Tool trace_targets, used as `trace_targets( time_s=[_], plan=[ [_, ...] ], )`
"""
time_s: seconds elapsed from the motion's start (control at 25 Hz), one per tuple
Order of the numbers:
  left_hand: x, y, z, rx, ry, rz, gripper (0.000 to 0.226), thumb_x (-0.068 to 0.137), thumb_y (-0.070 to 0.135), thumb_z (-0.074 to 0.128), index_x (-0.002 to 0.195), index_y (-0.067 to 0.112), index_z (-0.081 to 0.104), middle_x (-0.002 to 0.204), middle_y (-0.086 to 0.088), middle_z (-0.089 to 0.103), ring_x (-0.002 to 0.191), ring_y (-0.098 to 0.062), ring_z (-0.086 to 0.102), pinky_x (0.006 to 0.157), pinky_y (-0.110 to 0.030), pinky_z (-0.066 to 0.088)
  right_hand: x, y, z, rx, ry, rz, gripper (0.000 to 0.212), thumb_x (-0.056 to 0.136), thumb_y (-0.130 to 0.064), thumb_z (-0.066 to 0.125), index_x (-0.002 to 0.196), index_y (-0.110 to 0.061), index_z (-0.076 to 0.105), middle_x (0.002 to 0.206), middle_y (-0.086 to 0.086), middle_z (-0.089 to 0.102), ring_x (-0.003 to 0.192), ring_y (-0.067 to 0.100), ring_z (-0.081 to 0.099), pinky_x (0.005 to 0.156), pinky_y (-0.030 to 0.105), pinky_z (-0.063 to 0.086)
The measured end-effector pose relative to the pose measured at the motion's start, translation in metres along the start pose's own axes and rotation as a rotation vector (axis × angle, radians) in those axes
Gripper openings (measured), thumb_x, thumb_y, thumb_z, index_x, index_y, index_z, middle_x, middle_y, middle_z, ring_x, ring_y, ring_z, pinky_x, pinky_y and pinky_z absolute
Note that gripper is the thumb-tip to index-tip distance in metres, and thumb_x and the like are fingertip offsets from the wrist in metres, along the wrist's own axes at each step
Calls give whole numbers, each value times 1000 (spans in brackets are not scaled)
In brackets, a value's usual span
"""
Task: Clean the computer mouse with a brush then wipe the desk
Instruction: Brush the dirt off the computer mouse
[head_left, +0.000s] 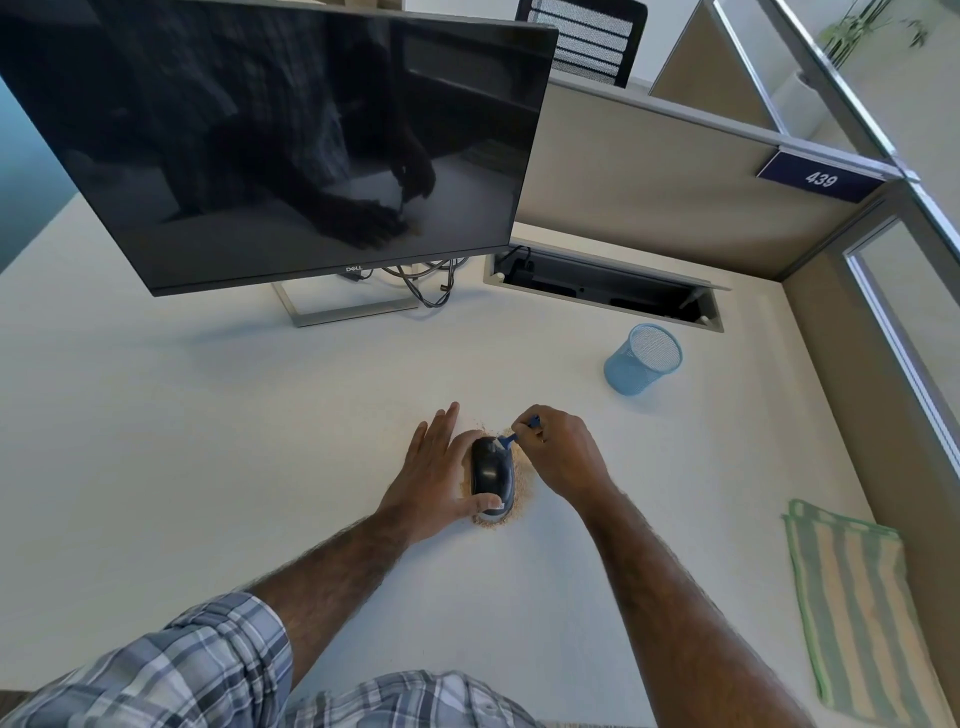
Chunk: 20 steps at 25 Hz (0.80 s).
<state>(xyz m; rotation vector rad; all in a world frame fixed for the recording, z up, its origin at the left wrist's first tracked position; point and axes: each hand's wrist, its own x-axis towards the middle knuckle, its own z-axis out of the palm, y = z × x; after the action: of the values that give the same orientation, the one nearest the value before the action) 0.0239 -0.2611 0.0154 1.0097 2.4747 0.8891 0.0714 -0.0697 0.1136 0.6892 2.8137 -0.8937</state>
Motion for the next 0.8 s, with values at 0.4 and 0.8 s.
trace_targets(
  time_s=[0.4,0.8],
  plan=[
    [-1,-2,1,1,-7,20,85,84,77,60,151,34,32,170,0,-21,156,-19,-20,126,-40,-10,-1,2,0,-55,-32,-28,18,101,-28,52,103,-22,70,98,-3,71,85,16,64,71,32,54],
    [-1,-2,0,0,-8,19,84,84,74,63,151,33,33,170,0,-22,156,-19,-21,125,-38,-11,-8,5,2,-67,33,36,20,102,-27,51,106,-21,69,98,-4,70,83,15,62,64,25,47]
  ],
)
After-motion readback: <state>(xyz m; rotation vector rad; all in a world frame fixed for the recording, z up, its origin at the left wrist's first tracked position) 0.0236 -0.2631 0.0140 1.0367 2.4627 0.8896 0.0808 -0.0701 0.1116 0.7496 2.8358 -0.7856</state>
